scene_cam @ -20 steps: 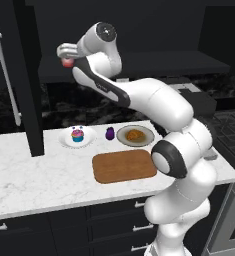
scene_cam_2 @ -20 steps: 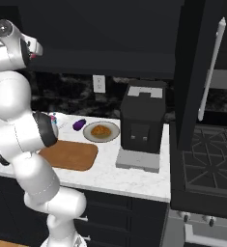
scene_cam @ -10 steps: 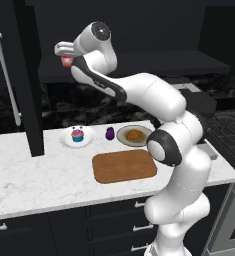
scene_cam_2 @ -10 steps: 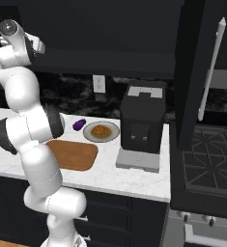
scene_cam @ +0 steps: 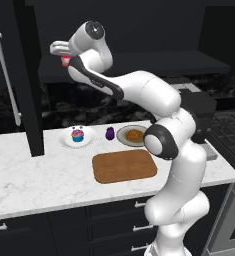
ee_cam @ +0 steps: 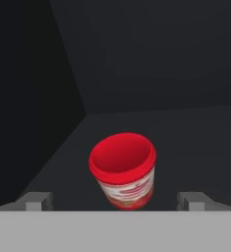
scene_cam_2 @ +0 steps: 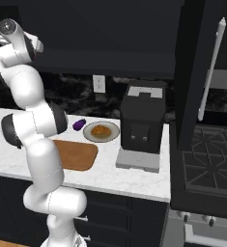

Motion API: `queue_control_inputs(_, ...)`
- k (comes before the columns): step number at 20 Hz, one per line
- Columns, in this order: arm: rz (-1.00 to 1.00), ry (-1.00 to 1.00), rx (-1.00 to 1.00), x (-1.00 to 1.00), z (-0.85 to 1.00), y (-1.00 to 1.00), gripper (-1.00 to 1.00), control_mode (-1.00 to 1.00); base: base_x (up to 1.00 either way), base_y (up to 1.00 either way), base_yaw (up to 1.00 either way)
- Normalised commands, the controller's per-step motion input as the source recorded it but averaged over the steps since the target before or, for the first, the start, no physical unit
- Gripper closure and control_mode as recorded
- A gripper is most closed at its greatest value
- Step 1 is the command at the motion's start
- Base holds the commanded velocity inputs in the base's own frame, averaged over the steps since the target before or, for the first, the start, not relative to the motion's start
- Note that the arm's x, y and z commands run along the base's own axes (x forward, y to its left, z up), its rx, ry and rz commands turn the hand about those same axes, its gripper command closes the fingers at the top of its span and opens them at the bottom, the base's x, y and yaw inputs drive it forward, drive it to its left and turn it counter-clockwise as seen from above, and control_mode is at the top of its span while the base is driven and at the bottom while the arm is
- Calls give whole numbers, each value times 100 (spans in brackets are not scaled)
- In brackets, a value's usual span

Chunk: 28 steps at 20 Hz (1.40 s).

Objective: From the different types of pastries on the counter, select a croissant and place it on the cutting board. Then retrieve a jar of jam from the cabinet and place it alongside the croissant on the cutting board.

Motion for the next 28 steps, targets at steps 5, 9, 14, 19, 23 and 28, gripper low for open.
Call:
queue_control_inputs(5, 0, 5, 0, 0, 0, 0, -100, -100, 0, 0, 0)
queue_control_inputs(9, 0, 3, 0, 0, 0, 0, -100, -100, 0, 0, 0)
queue_control_inputs(14, 0, -1, 0, 3, 0, 0, -100, -100, 0, 0, 0)
queue_control_inputs(19, 1, -8, 0, 0, -1, 0, -100, -100, 0, 0, 0)
queue_control_inputs(23, 1, -3, 0, 0, -2, 0, -100, -100, 0, 0, 0)
queue_control_inputs(28, 1, 0, 0, 1, -14, 0, -100, -100, 0, 0, 0)
